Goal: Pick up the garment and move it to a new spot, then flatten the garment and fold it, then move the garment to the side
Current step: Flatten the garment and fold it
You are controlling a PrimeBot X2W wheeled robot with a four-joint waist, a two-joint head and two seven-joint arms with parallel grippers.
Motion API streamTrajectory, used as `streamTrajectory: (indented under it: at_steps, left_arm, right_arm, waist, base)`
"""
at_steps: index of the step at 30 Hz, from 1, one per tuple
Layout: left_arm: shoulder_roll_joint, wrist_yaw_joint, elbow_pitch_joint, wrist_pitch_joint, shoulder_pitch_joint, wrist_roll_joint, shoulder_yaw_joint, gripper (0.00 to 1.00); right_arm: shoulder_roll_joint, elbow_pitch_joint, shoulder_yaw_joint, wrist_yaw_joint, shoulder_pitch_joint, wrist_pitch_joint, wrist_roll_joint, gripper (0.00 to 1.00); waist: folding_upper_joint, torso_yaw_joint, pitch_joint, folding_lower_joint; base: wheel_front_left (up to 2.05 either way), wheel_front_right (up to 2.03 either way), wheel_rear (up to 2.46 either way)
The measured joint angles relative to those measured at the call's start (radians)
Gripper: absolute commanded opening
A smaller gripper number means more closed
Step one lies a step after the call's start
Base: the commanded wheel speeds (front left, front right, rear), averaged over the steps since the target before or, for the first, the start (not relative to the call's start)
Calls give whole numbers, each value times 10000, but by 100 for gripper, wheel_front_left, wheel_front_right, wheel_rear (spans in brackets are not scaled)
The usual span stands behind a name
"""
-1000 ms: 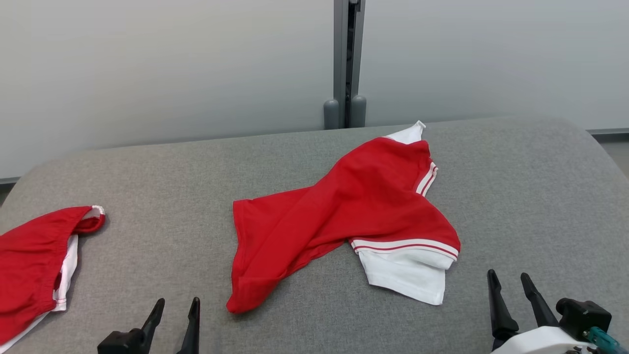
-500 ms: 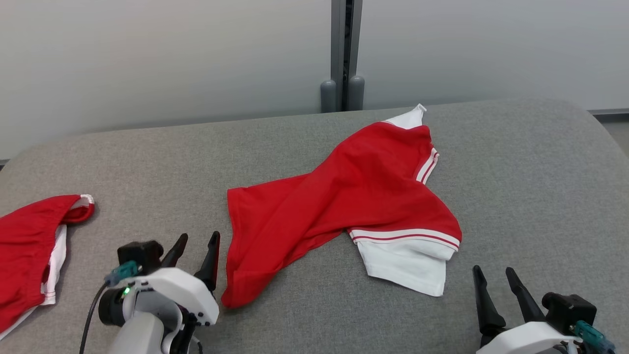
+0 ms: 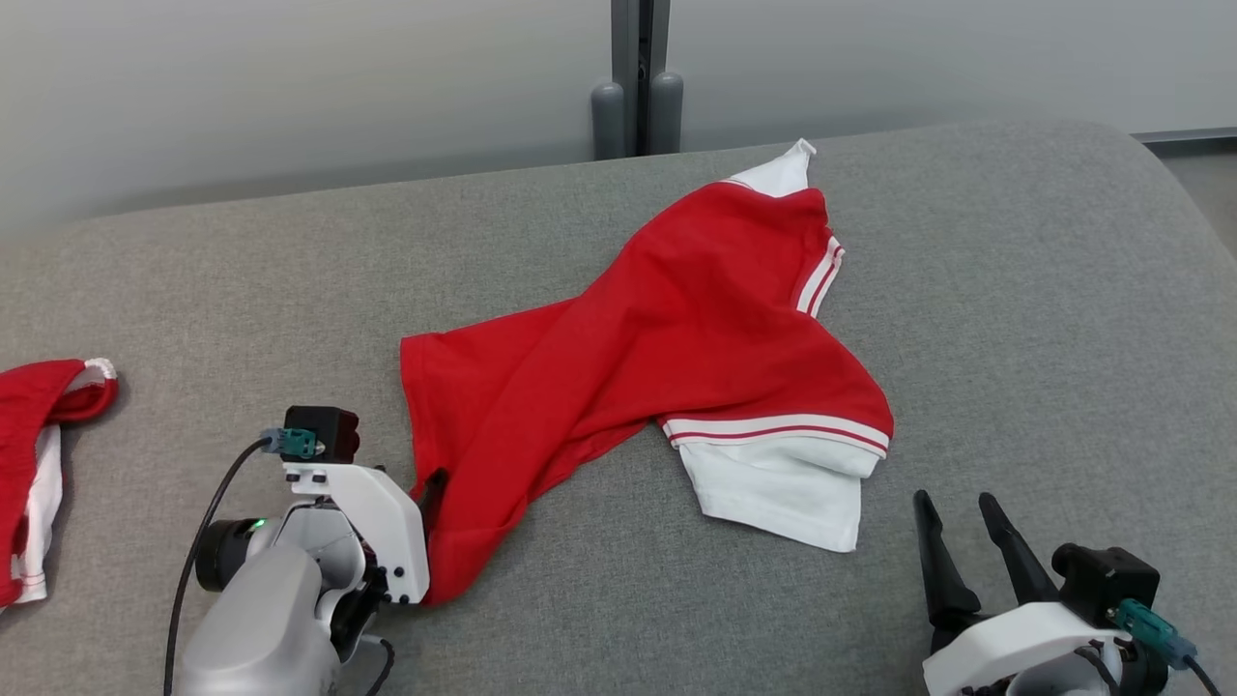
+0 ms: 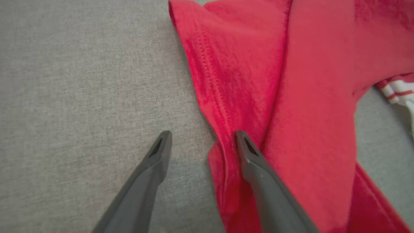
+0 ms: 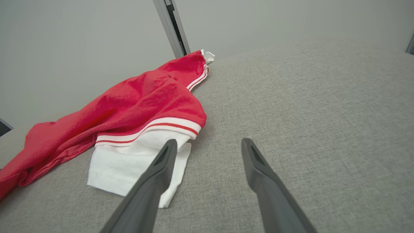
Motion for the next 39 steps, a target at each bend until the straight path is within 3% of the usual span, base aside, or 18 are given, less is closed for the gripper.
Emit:
streamTrajectory:
  at_steps: [3, 4, 5, 6, 10, 13, 18, 22, 23, 24, 33, 39]
  left_arm:
    - [-31, 0, 167, 84, -194, 12, -284, 100]
    - [-52, 0, 209, 86, -255, 4, -366, 69]
    - [-67, 0, 207, 79, -285, -38, -464, 27]
    - [-90, 0, 184, 71, -292, -59, -616, 0]
    - [0, -10, -50, -343, -340, -228, -968, 0]
    - [430, 6, -157, -1030, -760, -161, -928, 0]
    - [943, 395, -435, -2236, -1646, 178, -811, 0]
    - [1160, 420, -278, -2763, -2015, 274, -782, 0]
    - [1200, 451, -123, -2846, -2012, 291, -802, 65]
    - [1233, 522, 25, -2961, -2004, 318, -786, 100]
    - [1227, 1179, 462, -4015, -532, -148, 4, 100]
    - [1154, 1620, -1918, -4038, 1529, 249, 913, 100]
  right_arm:
    - [2, -2, 35, 0, -109, 0, 35, 100]
    - [-2, 0, 35, 0, -113, 0, 36, 100]
    - [-2, 2, 44, 0, -115, 0, 46, 100]
    - [-2, 2, 46, 0, -120, 0, 48, 100]
    - [0, -6, -17, 0, -172, 0, 86, 100]
    - [-4, -12, -92, 0, -173, 0, 88, 100]
    - [2, -33, -115, 0, -183, 0, 117, 100]
    - [2, -33, 12, 0, -290, 0, 169, 100]
    - [2, -27, 56, 0, -309, 0, 207, 100]
    - [2, -29, 81, 0, -323, 0, 217, 100]
    - [0, -1097, -257, 0, -325, 2, -407, 100]
    - [-6, -1714, -523, 0, 21, 0, -1118, 100]
  waist:
    - [0, -60, 149, 0]
    - [0, -74, 191, 0]
    - [0, -87, 224, 0]
    - [0, -94, 251, 0]
    - [0, -61, 344, 0]
    - [0, 10, 391, 0]
    - [0, 112, 451, 1]
    - [0, 92, 513, 1]
    - [0, 67, 525, 0]
    - [0, 33, 531, 0]
    - [0, -159, 157, 0]
    - [0, 0, -335, 0]
  base:
    - [0, 0, 0]
    - [0, 0, 0]
    - [0, 0, 0]
    - [0, 0, 0]
    - [0, 0, 0]
    - [0, 0, 0]
    - [0, 0, 0]
    - [0, 0, 0]
    - [0, 0, 0]
    - [0, 0, 0]
    - [0, 0, 0]
    - [0, 0, 0]
